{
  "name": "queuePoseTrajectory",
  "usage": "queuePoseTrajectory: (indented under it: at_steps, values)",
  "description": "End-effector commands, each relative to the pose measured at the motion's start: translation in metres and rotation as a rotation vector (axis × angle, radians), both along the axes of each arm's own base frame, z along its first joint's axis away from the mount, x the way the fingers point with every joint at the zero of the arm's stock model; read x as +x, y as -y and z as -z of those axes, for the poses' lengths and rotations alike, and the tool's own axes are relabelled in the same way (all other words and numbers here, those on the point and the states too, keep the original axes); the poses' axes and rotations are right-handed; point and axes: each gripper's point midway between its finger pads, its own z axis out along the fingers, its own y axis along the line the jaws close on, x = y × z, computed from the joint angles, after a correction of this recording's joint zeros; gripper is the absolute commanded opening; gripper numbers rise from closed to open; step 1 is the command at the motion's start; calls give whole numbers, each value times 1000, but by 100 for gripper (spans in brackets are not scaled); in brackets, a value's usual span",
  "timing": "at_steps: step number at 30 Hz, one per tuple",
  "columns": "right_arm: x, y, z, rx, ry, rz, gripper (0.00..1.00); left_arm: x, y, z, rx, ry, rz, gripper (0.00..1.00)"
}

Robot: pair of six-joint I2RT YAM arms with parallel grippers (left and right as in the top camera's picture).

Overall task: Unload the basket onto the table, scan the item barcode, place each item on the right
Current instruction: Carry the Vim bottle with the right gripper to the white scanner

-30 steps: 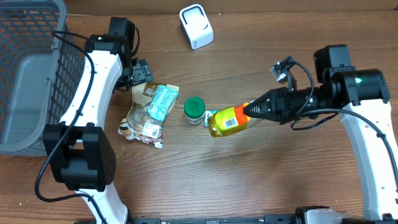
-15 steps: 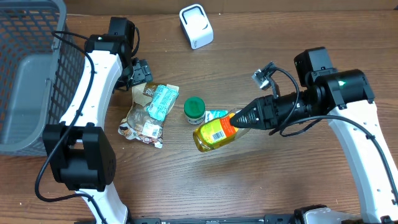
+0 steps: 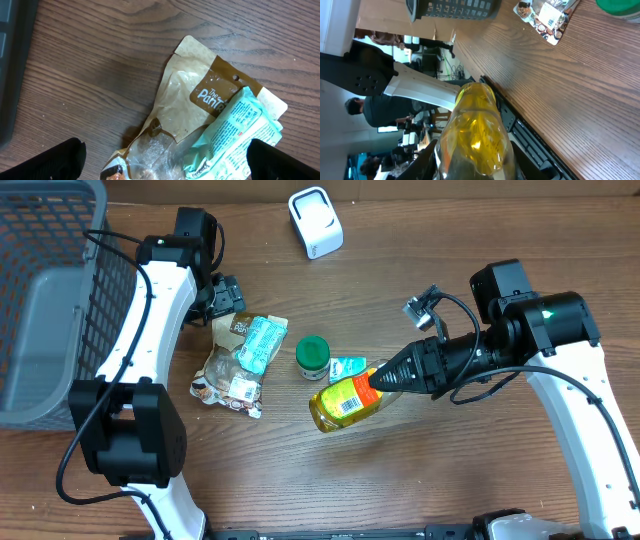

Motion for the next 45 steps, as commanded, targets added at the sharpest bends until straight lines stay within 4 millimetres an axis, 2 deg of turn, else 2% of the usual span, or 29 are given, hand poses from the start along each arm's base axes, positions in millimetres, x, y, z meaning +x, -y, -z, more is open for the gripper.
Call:
queuePoseTrajectory:
  at_steps: [1, 4, 9, 11, 14, 17, 23, 27, 30, 34, 37, 39, 45]
  values:
    - [2, -5, -13, 51, 47, -15, 16, 2, -2, -3, 13, 6, 9, 100]
    - [19, -1, 0, -29, 134, 5, 4, 2, -2, -3, 13, 6, 8, 100]
    - [52, 14, 29, -217, 198, 89, 4, 2, -2, -3, 13, 6, 8, 100]
    - [75, 23, 41, -302, 234, 155, 4, 2, -2, -3, 13, 6, 9, 99]
    - [117, 45, 55, -450, 208, 393, 4, 2, -2, -3, 13, 6, 9, 100]
    - [129, 42, 42, -429, 249, 406, 3, 2, -2, -3, 13, 6, 9, 100]
    - [165, 48, -2, -490, 389, 509, 4, 2, -2, -3, 13, 6, 8, 99]
    - [201, 50, -24, -607, 600, 616, 4, 2, -2, -3, 13, 6, 8, 100]
    - [230, 36, -38, -617, 771, 635, 4, 2, -2, -3, 13, 6, 9, 100]
    - [265, -2, -43, -570, 979, 562, 4, 2, -2, -3, 13, 6, 9, 100]
    - [282, -32, -33, -575, 1108, 471, 4, 2, -2, -3, 13, 6, 9, 100]
    - [293, -58, -14, -633, 1247, 346, 4, 2, -2, -3, 13, 6, 8, 100]
    - [319, -76, 14, -930, 1490, 217, 4, 2, -2, -3, 13, 6, 8, 100]
